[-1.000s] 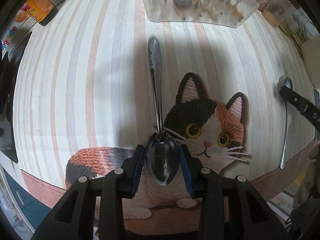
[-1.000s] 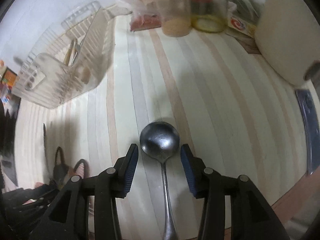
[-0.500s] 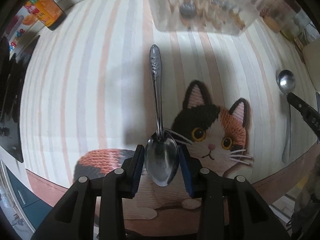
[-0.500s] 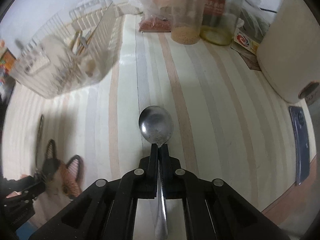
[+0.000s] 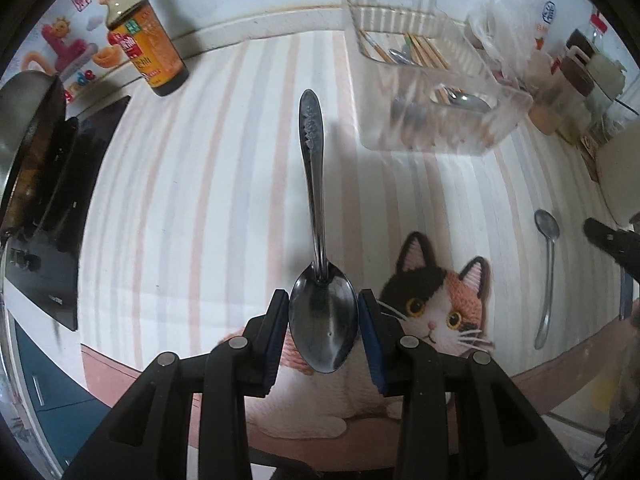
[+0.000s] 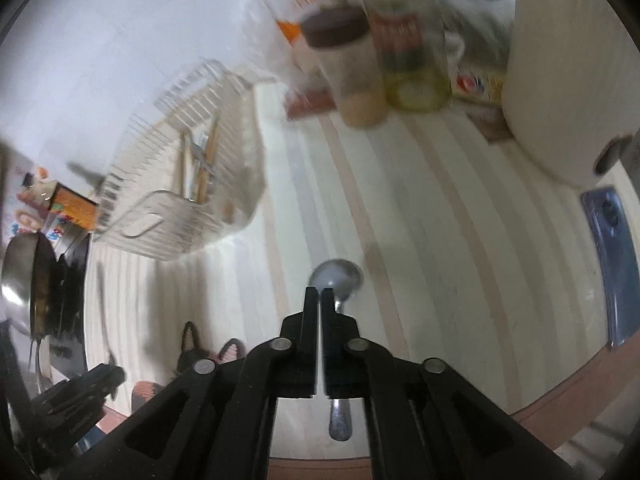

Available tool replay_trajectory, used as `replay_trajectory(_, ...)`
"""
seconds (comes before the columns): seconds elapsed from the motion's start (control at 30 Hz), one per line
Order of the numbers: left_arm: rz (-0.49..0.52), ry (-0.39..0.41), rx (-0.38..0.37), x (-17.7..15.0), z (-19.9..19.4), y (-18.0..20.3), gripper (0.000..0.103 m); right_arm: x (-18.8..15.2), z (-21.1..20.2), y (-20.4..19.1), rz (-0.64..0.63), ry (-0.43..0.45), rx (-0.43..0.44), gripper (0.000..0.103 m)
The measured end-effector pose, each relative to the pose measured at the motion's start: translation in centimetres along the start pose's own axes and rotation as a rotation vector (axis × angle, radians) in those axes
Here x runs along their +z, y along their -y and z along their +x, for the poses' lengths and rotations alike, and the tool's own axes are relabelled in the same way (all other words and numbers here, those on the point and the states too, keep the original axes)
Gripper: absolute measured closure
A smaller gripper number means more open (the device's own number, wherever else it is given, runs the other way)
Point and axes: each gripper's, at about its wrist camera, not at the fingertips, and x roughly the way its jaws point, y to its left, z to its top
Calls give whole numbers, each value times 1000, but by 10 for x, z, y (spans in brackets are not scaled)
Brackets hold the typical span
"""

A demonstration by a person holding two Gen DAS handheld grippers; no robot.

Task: Organize utensils
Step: 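Carry both held spoons up to the drainer basket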

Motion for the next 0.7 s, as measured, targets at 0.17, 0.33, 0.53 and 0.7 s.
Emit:
replay_trajectory(0.17, -16, -14, 32, 3, 12, -7, 71, 1, 36, -2, -6, -69, -49, 42)
replay_trajectory(0.33, -19, -31, 58, 3, 29, -9, 71, -10, 60, -19, -93, -54, -173, 75)
replay_trajectory(0.53, -25, -27, 54, 2, 31, -12, 71, -12, 63, -23, -102, -45, -236, 102)
replay_trajectory(0.7, -32, 17, 46, 7, 10, -18, 71, -9, 37, -22, -65, 8, -175, 102)
